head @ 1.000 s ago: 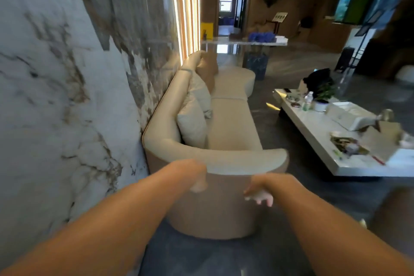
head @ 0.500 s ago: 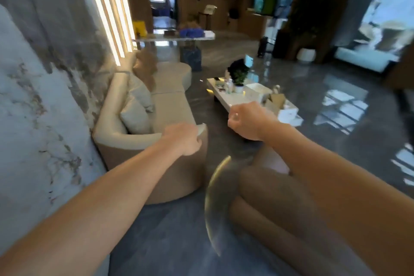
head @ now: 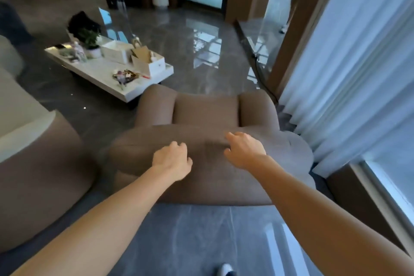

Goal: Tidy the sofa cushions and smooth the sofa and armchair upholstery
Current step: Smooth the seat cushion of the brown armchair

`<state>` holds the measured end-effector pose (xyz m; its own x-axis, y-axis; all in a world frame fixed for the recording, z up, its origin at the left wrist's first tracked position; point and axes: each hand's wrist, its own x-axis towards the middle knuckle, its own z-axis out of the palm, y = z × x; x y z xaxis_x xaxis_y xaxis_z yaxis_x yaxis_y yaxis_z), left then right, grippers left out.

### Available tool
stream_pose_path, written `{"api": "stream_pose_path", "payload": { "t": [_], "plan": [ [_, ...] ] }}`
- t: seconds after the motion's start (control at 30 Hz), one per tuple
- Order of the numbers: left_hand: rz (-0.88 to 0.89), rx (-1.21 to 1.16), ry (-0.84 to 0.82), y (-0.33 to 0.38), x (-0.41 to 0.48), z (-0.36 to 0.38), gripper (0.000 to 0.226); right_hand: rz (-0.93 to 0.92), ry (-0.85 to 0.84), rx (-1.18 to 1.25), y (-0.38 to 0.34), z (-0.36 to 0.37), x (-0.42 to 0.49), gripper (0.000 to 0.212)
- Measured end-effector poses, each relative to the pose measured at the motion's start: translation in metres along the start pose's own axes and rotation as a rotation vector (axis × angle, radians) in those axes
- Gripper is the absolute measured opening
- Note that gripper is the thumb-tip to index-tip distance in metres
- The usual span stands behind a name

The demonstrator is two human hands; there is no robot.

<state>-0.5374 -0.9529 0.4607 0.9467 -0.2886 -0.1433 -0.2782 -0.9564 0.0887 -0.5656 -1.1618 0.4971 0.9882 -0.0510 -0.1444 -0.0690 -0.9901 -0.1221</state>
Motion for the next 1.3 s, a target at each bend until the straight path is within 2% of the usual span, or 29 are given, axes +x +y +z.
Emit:
{"api": "stream_pose_path", "payload": {
  "t": [0.13,0.27,0.43,0.63,0.8,0.93,1.3],
  "plan": [
    [0.025,0.030,0.193,0.042,0.046,0.010,0.040,0.054,0.074,0.037,0.061,0.024,0.026,0.037],
    [0.008,0.023,0.158,0.097,0.078,0.026,0.067,0.134,0.105,0.130,0.114,0.058,0.037,0.058],
    [-0.018,0.016,0.243,0.132,0.095,0.043,0.057,0.060,0.232,0.186,0.138,0.079,0.038,0.058],
    [-0.059,0.018,0.209,0.161,0.106,0.047,0.055,0.022,0.311,0.206,0.172,0.083,0.051,0.053],
    [-0.065,-0.030,0.242,0.191,0.129,0.048,0.051,-0.018,0.335,0.201,0.213,0.073,0.076,0.055],
    [-0.039,-0.095,0.230,0.229,0.145,0.041,0.045,-0.059,0.278,0.221,0.254,0.052,0.094,0.053],
    [-0.308,-0.126,0.200,0.365,0.180,0.054,0.048,-0.323,0.226,0.279,0.399,0.035,0.145,0.054]
  ]
}}
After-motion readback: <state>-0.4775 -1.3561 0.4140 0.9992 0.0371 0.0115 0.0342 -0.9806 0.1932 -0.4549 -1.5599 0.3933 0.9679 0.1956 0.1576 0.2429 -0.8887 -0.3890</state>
